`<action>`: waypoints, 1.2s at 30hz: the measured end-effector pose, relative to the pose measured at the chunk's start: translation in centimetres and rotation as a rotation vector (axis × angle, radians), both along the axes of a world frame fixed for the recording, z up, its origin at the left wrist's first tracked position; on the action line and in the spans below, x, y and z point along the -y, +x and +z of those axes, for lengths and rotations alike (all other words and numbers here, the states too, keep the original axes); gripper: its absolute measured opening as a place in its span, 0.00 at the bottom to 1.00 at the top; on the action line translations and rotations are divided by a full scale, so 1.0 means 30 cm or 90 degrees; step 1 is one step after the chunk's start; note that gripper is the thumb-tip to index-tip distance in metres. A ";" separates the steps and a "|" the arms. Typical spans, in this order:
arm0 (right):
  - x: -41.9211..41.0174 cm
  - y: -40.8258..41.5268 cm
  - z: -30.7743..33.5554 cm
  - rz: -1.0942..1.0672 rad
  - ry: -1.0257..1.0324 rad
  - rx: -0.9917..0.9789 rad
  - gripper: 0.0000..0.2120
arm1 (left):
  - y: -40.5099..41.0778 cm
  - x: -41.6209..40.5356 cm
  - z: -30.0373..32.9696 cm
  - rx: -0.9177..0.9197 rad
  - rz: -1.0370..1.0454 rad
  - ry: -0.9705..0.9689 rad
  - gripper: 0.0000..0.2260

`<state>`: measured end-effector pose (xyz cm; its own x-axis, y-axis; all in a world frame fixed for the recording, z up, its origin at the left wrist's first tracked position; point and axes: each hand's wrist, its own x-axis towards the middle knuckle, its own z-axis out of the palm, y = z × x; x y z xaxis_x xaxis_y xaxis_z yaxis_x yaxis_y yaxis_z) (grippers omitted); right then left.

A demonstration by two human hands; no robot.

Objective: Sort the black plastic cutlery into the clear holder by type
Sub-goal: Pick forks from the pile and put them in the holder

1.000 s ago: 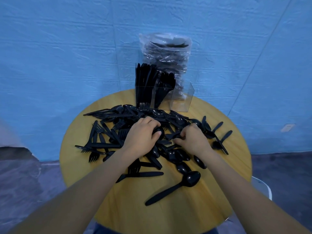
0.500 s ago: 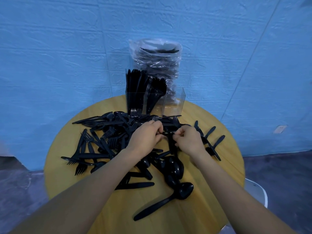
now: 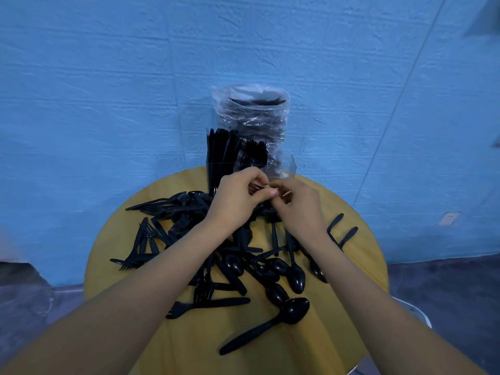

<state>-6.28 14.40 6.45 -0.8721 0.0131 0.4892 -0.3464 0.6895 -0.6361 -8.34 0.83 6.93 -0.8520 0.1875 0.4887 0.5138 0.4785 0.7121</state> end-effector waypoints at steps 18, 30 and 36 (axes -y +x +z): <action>-0.104 0.053 0.125 0.189 -0.179 0.089 0.09 | 0.054 -0.013 0.043 0.134 -0.240 -0.031 0.15; -0.078 0.057 0.091 -0.049 -0.295 0.146 0.09 | 0.132 -0.001 0.025 0.010 -0.070 -0.211 0.10; -0.030 0.075 0.049 0.008 -0.358 0.183 0.12 | 0.184 0.060 0.000 0.025 -0.019 -0.223 0.14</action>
<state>-4.02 15.31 7.91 -0.9693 0.1891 0.1570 -0.1140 0.2200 -0.9688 -2.83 -0.98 6.93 -0.8606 0.3632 0.3570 0.5065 0.6826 0.5268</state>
